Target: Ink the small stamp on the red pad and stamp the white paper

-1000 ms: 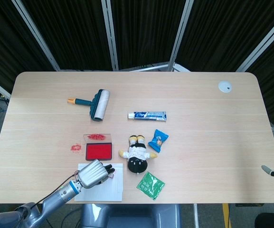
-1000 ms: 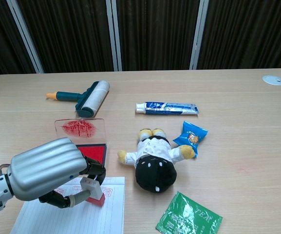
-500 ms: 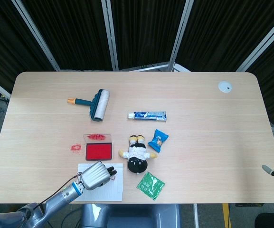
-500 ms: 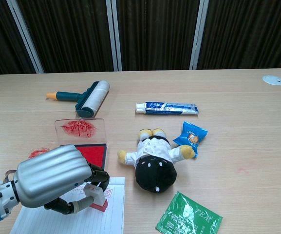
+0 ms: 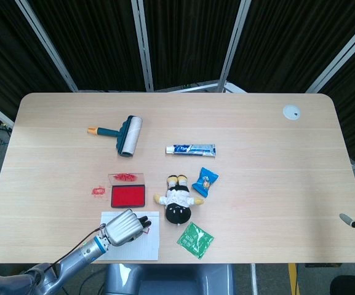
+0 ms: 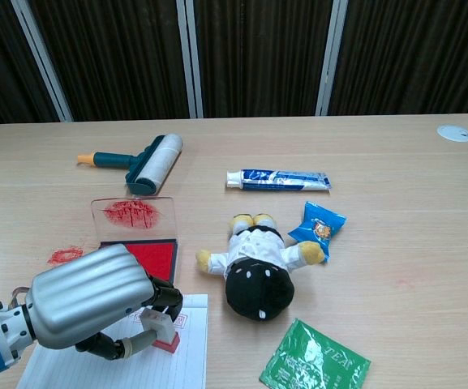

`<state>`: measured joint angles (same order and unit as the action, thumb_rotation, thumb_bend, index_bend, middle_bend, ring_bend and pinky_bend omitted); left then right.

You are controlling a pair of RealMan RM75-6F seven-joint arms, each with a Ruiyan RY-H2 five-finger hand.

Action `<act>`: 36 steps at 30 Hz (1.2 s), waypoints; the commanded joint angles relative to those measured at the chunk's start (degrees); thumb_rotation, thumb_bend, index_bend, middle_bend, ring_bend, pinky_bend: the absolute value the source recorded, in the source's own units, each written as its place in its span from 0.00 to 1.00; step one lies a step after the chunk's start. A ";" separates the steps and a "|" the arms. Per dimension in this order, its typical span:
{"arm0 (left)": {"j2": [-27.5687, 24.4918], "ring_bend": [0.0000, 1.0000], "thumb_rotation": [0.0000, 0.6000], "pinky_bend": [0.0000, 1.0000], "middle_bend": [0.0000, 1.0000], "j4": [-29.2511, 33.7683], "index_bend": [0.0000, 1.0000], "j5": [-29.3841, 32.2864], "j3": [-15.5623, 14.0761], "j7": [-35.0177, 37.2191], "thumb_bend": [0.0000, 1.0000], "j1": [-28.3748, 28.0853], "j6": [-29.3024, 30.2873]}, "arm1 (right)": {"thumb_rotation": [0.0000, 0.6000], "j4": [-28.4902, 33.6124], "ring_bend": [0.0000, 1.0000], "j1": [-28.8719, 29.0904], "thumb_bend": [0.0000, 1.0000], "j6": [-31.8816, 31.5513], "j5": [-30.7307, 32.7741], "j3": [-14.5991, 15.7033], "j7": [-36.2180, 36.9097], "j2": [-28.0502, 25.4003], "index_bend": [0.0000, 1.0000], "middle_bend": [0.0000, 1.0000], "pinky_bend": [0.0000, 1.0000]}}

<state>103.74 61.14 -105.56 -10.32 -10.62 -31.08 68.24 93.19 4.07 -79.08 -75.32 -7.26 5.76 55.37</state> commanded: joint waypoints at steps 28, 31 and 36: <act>1.56 0.96 1.00 1.00 0.61 -2.91 0.66 0.47 -0.84 1.05 0.47 0.28 -0.41 | 1.00 0.05 0.00 0.07 0.00 0.46 0.43 -0.07 0.06 -0.12 0.00 0.00 0.00; 1.48 0.96 1.00 1.00 0.61 -2.98 0.66 0.45 -0.78 1.12 0.47 0.27 -0.11 | 1.00 0.01 0.00 0.12 0.00 0.56 0.46 -0.07 0.02 -0.11 0.00 0.00 0.00; 0.97 0.97 1.00 1.00 0.61 -2.40 0.66 0.57 -0.53 1.63 0.47 0.36 0.68 | 1.00 -0.06 0.00 0.13 0.00 0.57 0.44 -0.05 -0.06 -0.04 0.00 0.00 0.00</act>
<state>104.83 58.59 -105.02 -10.93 -9.10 -30.75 68.72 93.12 4.20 -78.51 -74.88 -7.30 5.70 55.34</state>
